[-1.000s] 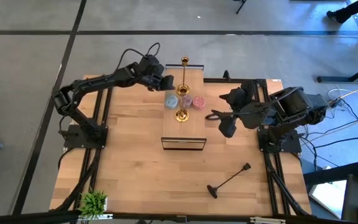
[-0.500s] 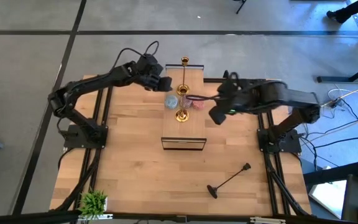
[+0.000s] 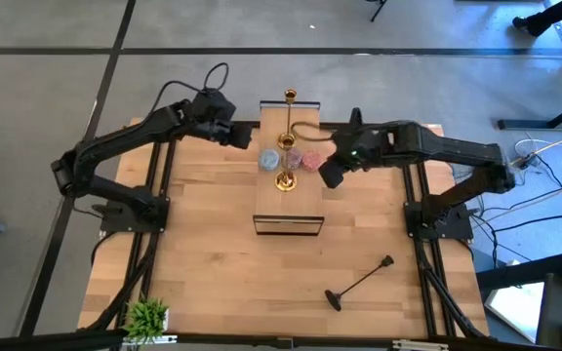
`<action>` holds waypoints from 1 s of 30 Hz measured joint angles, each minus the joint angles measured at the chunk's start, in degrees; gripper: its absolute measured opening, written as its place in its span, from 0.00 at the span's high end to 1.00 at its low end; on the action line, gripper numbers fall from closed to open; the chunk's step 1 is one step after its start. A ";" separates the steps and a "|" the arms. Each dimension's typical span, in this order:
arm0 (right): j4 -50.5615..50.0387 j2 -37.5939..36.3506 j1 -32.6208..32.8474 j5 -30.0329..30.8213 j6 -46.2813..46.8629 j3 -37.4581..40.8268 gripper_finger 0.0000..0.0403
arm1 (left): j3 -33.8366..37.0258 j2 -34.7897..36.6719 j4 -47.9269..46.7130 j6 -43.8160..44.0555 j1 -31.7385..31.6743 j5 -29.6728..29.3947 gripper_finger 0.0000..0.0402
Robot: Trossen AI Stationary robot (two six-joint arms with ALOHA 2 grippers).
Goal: Pick & Place candle stick holders
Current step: Adjust the pink scented candle
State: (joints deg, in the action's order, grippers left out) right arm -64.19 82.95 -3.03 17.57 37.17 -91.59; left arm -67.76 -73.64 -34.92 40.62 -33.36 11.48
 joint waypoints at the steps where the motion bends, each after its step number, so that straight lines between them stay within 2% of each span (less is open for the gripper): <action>1: 2.05 -1.33 -0.76 -1.01 -0.11 1.91 0.99 | 0.56 0.65 -0.17 0.02 0.02 -0.39 1.00; 8: 14.06 -11.84 -7.83 -6.97 1.44 19.70 1.00 | 5.30 5.00 -0.02 1.39 0.07 -2.76 1.00; 11: 21.83 -15.16 -11.03 -12.06 2.94 27.76 1.00 | 7.20 6.94 1.30 2.70 0.07 -3.32 1.00; 15: 31.44 -16.12 -14.21 -19.32 5.83 35.37 1.00 | 8.41 8.60 1.75 3.67 0.07 -4.20 1.00; 18: 35.40 -15.90 -15.05 -21.00 7.42 37.66 1.00 | 8.41 9.41 2.19 3.80 0.35 -4.48 1.00; 26: 30.61 -15.92 -17.23 -17.24 10.38 37.96 1.00 | 8.41 9.87 2.15 4.27 0.37 -4.89 1.00; 30: 31.80 -15.31 -17.33 -16.27 10.17 37.98 1.00 | 8.41 9.85 2.15 4.66 0.39 -5.23 1.00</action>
State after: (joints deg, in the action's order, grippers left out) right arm -32.39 67.63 -20.36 1.30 47.33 -53.60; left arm -59.35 -63.79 -32.77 45.28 -32.97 6.25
